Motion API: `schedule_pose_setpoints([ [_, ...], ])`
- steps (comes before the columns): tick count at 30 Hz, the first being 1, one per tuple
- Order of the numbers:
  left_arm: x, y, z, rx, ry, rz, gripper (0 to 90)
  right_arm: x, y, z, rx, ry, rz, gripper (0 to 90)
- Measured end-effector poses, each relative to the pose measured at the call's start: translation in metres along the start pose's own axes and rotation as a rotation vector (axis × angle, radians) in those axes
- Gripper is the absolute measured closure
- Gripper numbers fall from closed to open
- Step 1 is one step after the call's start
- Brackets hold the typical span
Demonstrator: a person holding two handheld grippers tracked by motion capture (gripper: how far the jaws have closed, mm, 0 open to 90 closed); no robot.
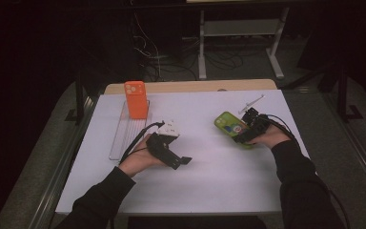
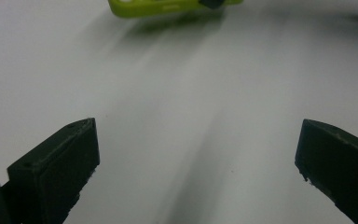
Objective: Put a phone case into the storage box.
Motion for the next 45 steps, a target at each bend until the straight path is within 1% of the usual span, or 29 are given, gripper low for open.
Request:
schedule_pose_setpoints([
  [2,0.004,-0.002,-0.002,-0.014,0.004,0.008,0.0,0.005,-0.009,-0.001,0.043,0.017,-0.049,15.3],
  [4,0.007,-0.003,-0.004,-0.027,-0.005,0.04,0.0,0.01,-0.018,-0.001,0.066,0.015,-0.09,15.3],
  [5,0.009,-0.003,-0.004,-0.031,0.002,0.047,0.0,0.012,-0.022,-0.001,0.076,0.015,-0.12,15.3],
  [6,0.011,-0.005,-0.005,-0.035,0.002,0.068,0.0,0.014,-0.025,-0.001,0.08,0.022,-0.153,15.3],
  [7,0.012,-0.005,-0.006,-0.043,0.002,0.066,0.0,0.016,-0.029,0.0,0.085,0.027,-0.19,15.2],
  [9,0.015,-0.006,-0.008,-0.052,0.004,0.088,0.0,0.021,-0.038,0.001,0.115,0.026,-0.238,15.2],
  [10,0.016,-0.006,-0.009,-0.062,-0.001,0.089,0.0,0.023,-0.041,0.002,0.123,0.028,-0.264,15.3],
  [12,0.019,-0.007,-0.01,-0.074,-0.007,0.121,0.0,0.027,-0.049,0.005,0.15,0.029,-0.309,15.2],
  [14,0.02,-0.007,-0.01,-0.102,-0.002,0.141,0.0,0.03,-0.056,0.009,0.175,0.023,-0.354,15.2],
  [16,0.021,-0.007,-0.009,-0.118,-0.001,0.152,0.0,0.033,-0.063,0.012,0.204,0.018,-0.399,15.2],
  [18,0.022,-0.007,-0.007,-0.132,-0.015,0.168,0.0,0.035,-0.07,0.014,0.225,0.011,-0.437,15.2],
  [20,0.023,-0.006,-0.004,-0.151,-0.032,0.19,0.0,0.038,-0.077,0.013,0.251,0.019,-0.467,15.2],
  [22,0.023,-0.003,-0.001,-0.169,-0.04,0.206,0.0,0.04,-0.082,0.012,0.265,0.02,-0.489,15.3],
  [25,0.023,0.0,0.005,-0.182,-0.055,0.227,0.0,0.042,-0.091,0.01,0.277,0.012,-0.532,15.2],
  [26,0.022,0.0,0.007,-0.185,-0.063,0.242,0.0,0.044,-0.094,0.01,0.285,0.013,-0.539,15.2],
  [29,0.018,0.002,0.014,-0.191,-0.102,0.257,0.0,0.05,-0.102,0.007,0.301,0.009,-0.567,15.2],
  [30,0.017,0.003,0.016,-0.194,-0.113,0.253,0.0,0.052,-0.104,0.007,0.299,0.012,-0.582,15.2],
  [31,0.016,0.003,0.018,-0.193,-0.115,0.261,0.0,0.054,-0.107,0.007,0.305,0.011,-0.59,15.2],
  [32,0.015,0.004,0.02,-0.194,-0.12,0.254,0.0,0.056,-0.108,0.007,0.308,0.013,-0.599,15.2],
  [34,0.014,0.005,0.023,-0.2,-0.122,0.254,0.0,0.06,-0.112,0.007,0.312,0.012,-0.618,15.2],
  [37,0.012,0.005,0.027,-0.213,-0.142,0.264,0.0,0.065,-0.117,0.008,0.321,0.017,-0.635,15.2],
  [38,0.011,0.003,0.028,-0.206,-0.161,0.285,0.0,0.067,-0.118,0.009,0.325,0.022,-0.642,15.2],
  [39,0.01,0.003,0.029,-0.212,-0.172,0.272,0.0,0.068,-0.119,0.009,0.327,0.023,-0.648,15.2],
  [40,0.008,0.003,0.029,-0.209,-0.182,0.271,0.0,0.069,-0.12,0.009,0.328,0.023,-0.651,15.2],
  [41,0.008,0.003,0.029,-0.208,-0.185,0.276,0.0,0.07,-0.121,0.009,0.33,0.017,-0.664,15.2],
  [42,0.008,0.004,0.029,-0.208,-0.182,0.263,0.0,0.071,-0.121,0.009,0.329,0.017,-0.667,15.2],
  [43,0.008,0.003,0.029,-0.206,-0.181,0.265,1.1,0.072,-0.121,0.009,0.33,0.014,-0.664,15.2],
  [44,0.008,0.004,0.029,-0.2,-0.177,0.26,4.4,0.072,-0.121,0.009,0.332,0.014,-0.664,15.2],
  [45,0.008,0.003,0.028,-0.2,-0.177,0.269,6.9,0.073,-0.12,0.009,0.334,0.019,-0.665,15.2],
])
Point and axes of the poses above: each handheld gripper's, and its own axes: z roughly forward along the jaws, x roughly out of its top, y roughly to its right, the point moved 4 cm from there along z, roughly forward along the jaws, and after that the axes turned 8 degrees about -z, right-handed, at the moved point
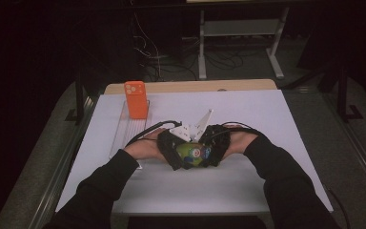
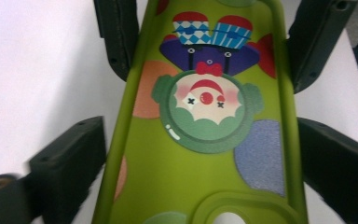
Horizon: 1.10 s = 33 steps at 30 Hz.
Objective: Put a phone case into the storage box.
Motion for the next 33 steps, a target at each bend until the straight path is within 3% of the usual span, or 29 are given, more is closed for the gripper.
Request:
schedule_pose_setpoints([
  [7,0.0,0.0,-0.002,-0.006,-0.003,0.005,11.9,0.001,0.001,-0.002,0.006,0.008,0.002,15.2],
  [13,-0.001,0.002,-0.002,-0.039,-0.017,-0.018,13.7,-0.001,0.001,-0.001,0.034,0.019,0.007,14.9],
  [14,-0.002,0.004,-0.002,-0.042,-0.019,-0.023,13.9,-0.001,0.0,0.0,0.055,0.027,0.017,14.8],
  [17,-0.003,0.007,-0.002,-0.045,-0.009,-0.044,14.4,-0.001,-0.001,0.001,0.061,0.04,0.009,13.7],
  [19,-0.004,0.007,-0.004,-0.029,0.005,-0.055,14.5,-0.003,-0.002,-0.001,0.06,0.054,0.035,7.9],
  [22,-0.007,0.005,-0.005,-0.008,0.003,-0.078,14.6,-0.008,0.001,-0.006,0.01,0.079,0.071,2.9],
  [25,-0.009,0.004,-0.005,0.032,-0.007,-0.136,14.6,-0.014,0.004,-0.012,-0.034,0.113,0.126,2.6],
  [29,-0.01,-0.001,-0.007,0.088,-0.02,-0.174,14.6,-0.026,0.007,-0.017,-0.094,0.17,0.198,3.4],
  [31,-0.009,-0.002,-0.008,0.117,-0.017,-0.211,14.6,-0.033,0.005,-0.017,-0.115,0.175,0.271,3.4],
  [33,-0.009,-0.004,-0.008,0.136,-0.026,-0.24,14.6,-0.04,0.007,-0.016,-0.155,0.188,0.299,3.2],
])
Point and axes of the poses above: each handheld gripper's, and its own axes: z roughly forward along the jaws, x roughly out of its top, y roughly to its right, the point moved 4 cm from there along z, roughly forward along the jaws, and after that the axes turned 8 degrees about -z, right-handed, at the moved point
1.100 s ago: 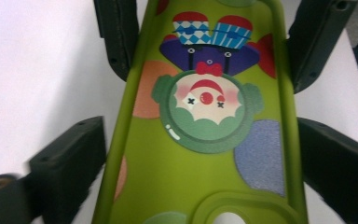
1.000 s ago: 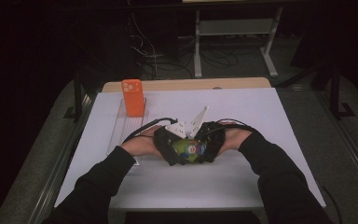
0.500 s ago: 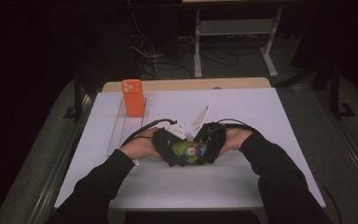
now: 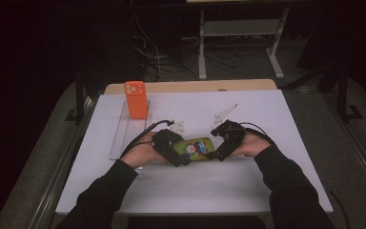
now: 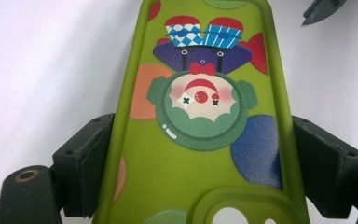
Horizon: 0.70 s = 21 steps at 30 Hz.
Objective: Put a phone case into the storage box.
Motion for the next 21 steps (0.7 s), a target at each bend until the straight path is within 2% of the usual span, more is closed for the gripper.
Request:
schedule_pose_setpoints([
  [2,0.0,-0.002,0.0,0.022,-0.001,-0.033,14.6,-0.006,0.002,-0.001,-0.037,0.011,0.024,3.2],
  [3,0.0,-0.003,-0.001,0.03,0.009,-0.05,14.6,-0.007,0.0,-0.002,-0.049,0.015,0.079,3.1],
  [4,0.0,-0.004,-0.001,0.034,0.023,-0.079,14.7,-0.009,0.0,-0.003,-0.058,0.019,0.089,3.2],
  [6,0.0,-0.006,-0.002,0.05,0.02,-0.085,14.7,-0.011,0.0,-0.004,-0.085,0.037,0.117,3.1],
  [7,0.0,-0.006,-0.002,0.06,0.021,-0.098,14.7,-0.012,-0.002,-0.004,-0.088,0.05,0.157,3.1],
  [8,0.0,-0.006,-0.002,0.069,0.022,-0.101,14.7,-0.014,-0.002,-0.004,-0.1,0.056,0.171,2.9],
  [11,0.0,-0.005,-0.003,0.09,0.053,-0.16,14.7,-0.019,-0.003,-0.003,-0.136,0.079,0.212,2.4],
  [13,-0.002,-0.007,-0.003,0.103,0.045,-0.177,14.7,-0.022,-0.005,-0.003,-0.169,0.108,0.241,3.3],
  [15,-0.004,-0.009,-0.004,0.111,0.042,-0.183,14.7,-0.025,-0.008,-0.002,-0.208,0.133,0.256,4.0],
  [16,-0.005,-0.011,-0.005,0.115,0.026,-0.168,14.7,-0.027,-0.01,-0.001,-0.226,0.134,0.263,3.3],
  [17,-0.005,-0.01,-0.003,0.115,0.047,-0.192,14.7,-0.029,-0.011,0.001,-0.245,0.128,0.261,3.0],
  [19,-0.006,-0.009,-0.003,0.118,0.037,-0.198,14.7,-0.032,-0.013,0.004,-0.28,0.121,0.254,2.3],
  [21,-0.006,-0.011,-0.004,0.121,0.017,-0.169,14.7,-0.034,-0.014,0.007,-0.3,0.114,0.242,2.1],
])
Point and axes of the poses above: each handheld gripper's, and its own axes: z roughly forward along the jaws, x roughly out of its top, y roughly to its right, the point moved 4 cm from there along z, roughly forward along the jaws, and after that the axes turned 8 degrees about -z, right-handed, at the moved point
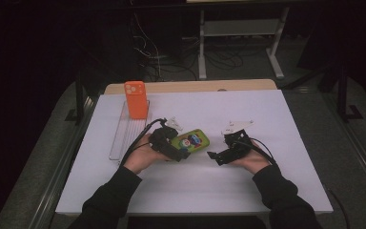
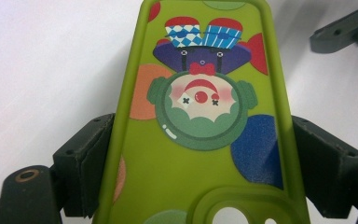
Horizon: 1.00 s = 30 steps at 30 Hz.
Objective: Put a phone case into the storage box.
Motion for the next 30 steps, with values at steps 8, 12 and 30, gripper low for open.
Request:
schedule_pose_setpoints([
  [8,0.0,0.002,0.002,-0.003,0.009,-0.006,14.7,0.002,-0.011,0.003,-0.094,0.029,-0.155,1.9],
  [12,0.0,0.001,0.001,-0.008,0.009,-0.001,14.7,0.003,-0.015,0.002,-0.136,0.039,-0.248,1.9],
  [30,0.001,0.003,0.002,-0.031,0.024,-0.023,14.7,0.007,-0.03,0.001,-0.35,0.034,-0.665,1.7],
])
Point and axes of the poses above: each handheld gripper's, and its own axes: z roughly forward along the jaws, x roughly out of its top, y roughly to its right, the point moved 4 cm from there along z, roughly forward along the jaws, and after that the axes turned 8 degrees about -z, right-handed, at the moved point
